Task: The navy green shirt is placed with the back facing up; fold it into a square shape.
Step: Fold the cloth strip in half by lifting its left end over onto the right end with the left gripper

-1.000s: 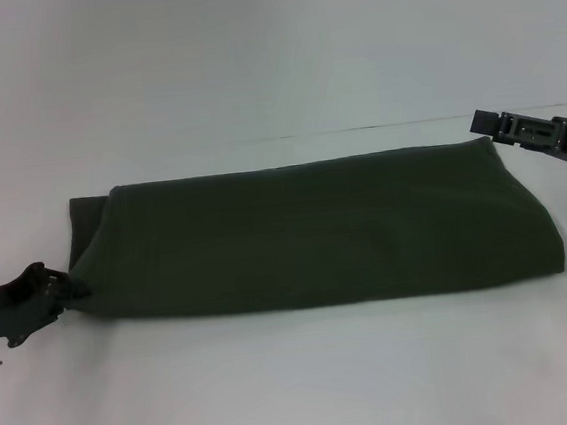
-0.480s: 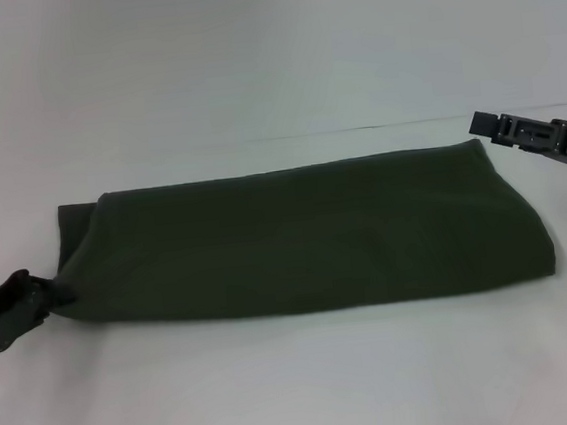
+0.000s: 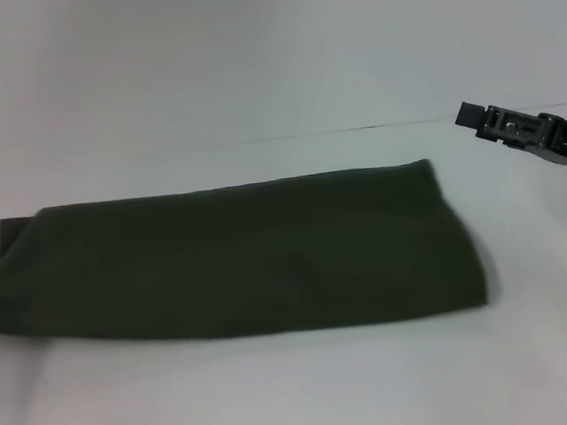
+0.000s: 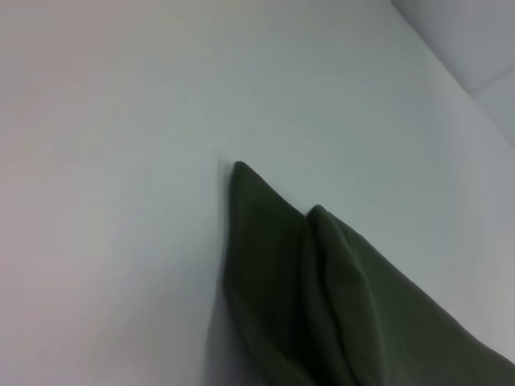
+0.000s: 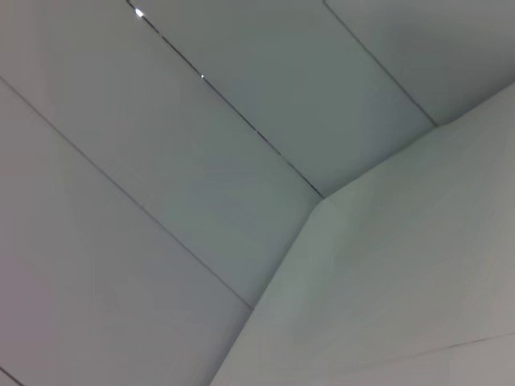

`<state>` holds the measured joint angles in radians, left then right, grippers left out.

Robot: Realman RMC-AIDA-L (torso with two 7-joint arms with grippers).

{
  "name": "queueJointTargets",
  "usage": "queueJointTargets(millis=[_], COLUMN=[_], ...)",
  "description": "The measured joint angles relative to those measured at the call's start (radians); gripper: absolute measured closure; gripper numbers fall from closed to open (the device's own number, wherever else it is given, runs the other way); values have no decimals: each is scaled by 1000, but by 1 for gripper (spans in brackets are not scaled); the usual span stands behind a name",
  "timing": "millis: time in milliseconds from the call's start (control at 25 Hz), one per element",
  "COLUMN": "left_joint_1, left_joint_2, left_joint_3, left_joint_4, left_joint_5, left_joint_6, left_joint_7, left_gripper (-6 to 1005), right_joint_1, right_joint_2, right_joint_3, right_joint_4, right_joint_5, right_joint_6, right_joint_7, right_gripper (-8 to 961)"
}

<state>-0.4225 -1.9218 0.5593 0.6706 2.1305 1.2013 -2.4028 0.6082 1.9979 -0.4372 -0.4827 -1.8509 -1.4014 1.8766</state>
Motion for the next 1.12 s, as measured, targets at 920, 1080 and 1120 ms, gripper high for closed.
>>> queueJointTargets(millis=[920,1080,1120], left_joint_1=[8,-67,-99], left_joint_2=[11,-90,-125], left_joint_3=[-229,-198,-176], left_joint_4=[111,199,214], left_joint_5=[24,-66,-69], left_joint_6=[238,367,379], left_joint_7=[28,25,24], left_gripper=[936,937,937], right_joint_1=[-12,-73,-90], right_joint_2=[14,-17,-28], right_joint_3=[0,5,8], right_joint_4=[-7,-19,-24], right_joint_5=[50,99,110], right_joint_6=[50,11,-8], right_joint_7=[-1,-3,-3], right_gripper=[129,129,129])
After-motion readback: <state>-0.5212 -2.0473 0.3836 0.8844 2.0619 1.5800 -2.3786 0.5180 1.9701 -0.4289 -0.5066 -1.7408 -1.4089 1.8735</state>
